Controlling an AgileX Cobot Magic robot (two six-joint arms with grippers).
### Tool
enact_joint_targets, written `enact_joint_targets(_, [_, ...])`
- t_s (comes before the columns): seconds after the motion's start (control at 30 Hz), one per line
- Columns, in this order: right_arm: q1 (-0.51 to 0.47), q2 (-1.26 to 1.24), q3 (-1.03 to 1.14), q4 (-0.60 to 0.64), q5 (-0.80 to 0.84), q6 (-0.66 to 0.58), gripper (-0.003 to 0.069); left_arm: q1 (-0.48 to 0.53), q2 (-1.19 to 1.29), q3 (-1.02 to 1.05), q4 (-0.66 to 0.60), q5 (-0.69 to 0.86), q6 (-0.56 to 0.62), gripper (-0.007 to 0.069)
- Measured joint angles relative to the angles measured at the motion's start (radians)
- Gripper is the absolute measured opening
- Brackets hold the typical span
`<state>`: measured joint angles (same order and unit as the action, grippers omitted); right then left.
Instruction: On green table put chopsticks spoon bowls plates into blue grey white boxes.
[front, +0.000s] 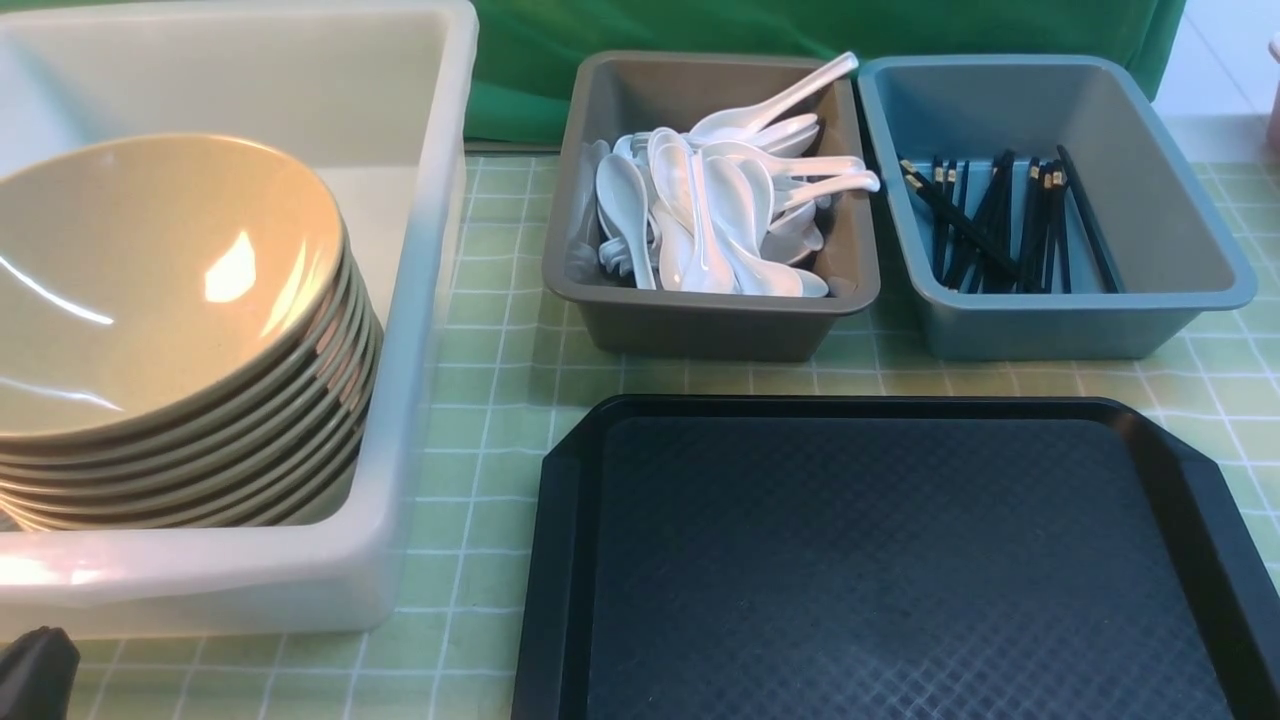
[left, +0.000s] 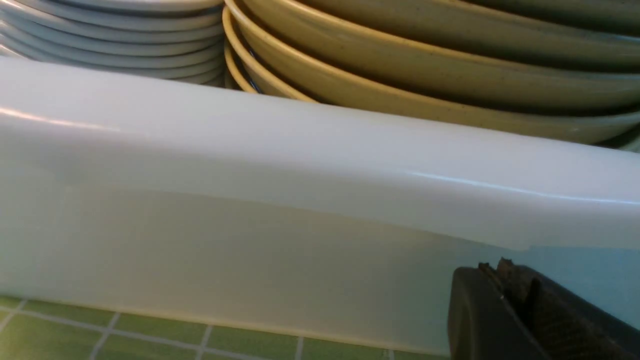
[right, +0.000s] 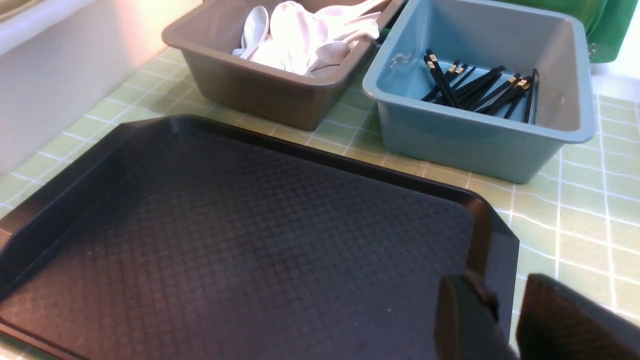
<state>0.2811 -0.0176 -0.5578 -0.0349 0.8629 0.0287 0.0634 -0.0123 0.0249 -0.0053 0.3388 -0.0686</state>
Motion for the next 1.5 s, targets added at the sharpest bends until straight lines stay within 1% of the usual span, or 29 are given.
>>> enact_joint_targets(0.9, [-0.001, 0.0, 0.01, 0.0, 0.019, 0.0, 0.0204, -0.014, 0.0, 0.0, 0.0, 0.0, 0.0, -0.0001])
enact_joint_targets(1.0, [-0.006, -0.001, 0.025, 0.0, -0.029, 0.0, 0.0204, -0.014, 0.0, 0.0, 0.0, 0.0, 0.0, -0.0001])
enact_joint_targets(1.13, [-0.113, -0.001, 0.102, 0.0, -0.252, -0.002, 0.0209, -0.014, 0.0, 0.0, 0.0, 0.0, 0.0, -0.0001])
enact_joint_targets(1.2, [-0.206, -0.001, 0.178, 0.0, -0.36, -0.003, 0.0213, -0.014, 0.0, 0.0, 0.0, 0.0, 0.0, -0.0001])
enact_joint_targets(1.23, [-0.222, -0.001, 0.178, 0.0, -0.369, -0.003, 0.0213, -0.014, 0.0, 0.0, 0.0, 0.0, 0.001, -0.0001])
enact_joint_targets(1.27, [-0.277, -0.001, 0.254, 0.0, -0.445, -0.003, 0.0215, -0.014, 0.0, 0.0, 0.0, 0.0, 0.001, -0.0001])
enact_joint_targets(1.4, [-0.394, -0.001, 0.421, 0.0, -0.539, -0.023, 0.0216, -0.014, 0.0, 0.0, 0.0, 0.0, 0.001, -0.0001])
enact_joint_targets(1.5, [-0.421, -0.001, 0.498, 0.0, -0.548, -0.029, 0.0218, -0.014, 0.0, 0.0, 0.0, 0.0, 0.001, -0.0001])
